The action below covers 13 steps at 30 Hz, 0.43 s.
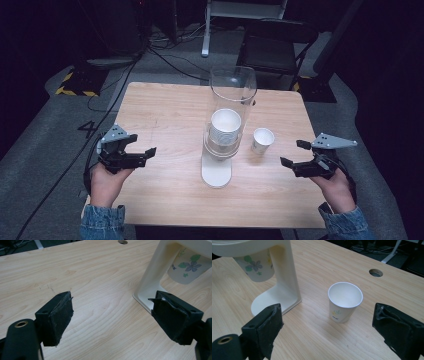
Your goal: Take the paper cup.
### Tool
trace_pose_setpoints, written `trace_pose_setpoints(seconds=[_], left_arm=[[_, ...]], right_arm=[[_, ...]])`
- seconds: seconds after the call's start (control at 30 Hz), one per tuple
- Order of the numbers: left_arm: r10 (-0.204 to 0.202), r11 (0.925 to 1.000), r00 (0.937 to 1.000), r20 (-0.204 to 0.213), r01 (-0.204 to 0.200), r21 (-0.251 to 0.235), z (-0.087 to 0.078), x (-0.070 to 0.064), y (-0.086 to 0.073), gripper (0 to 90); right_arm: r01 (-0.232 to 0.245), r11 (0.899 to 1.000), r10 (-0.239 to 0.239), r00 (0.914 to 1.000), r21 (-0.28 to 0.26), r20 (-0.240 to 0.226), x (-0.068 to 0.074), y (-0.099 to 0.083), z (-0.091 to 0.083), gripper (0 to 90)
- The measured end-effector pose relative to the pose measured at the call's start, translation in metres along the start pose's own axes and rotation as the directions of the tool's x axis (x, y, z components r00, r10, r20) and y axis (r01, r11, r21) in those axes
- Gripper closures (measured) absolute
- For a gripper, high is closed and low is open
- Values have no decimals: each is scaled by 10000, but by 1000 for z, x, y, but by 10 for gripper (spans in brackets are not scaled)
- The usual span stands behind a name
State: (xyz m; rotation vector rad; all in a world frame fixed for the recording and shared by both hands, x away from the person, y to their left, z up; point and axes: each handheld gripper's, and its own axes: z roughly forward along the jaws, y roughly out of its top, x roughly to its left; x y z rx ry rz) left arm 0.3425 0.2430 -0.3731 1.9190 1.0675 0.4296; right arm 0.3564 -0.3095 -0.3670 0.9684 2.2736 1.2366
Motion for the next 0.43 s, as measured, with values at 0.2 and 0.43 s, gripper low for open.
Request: trace_pose_setpoints(seconds=[0.2, 0.43], left_arm=[[85, 10000, 9997, -230, -86, -43, 1, -1, 0, 160], [68, 10000, 9995, -313, -69, -42, 3, -2, -1, 158]], right_arm=[[-374, 9992, 371, 9991, 138, 201, -12, -8, 7, 96], [-381, 9992, 379, 9990, 100, 244, -15, -10, 8, 96]])
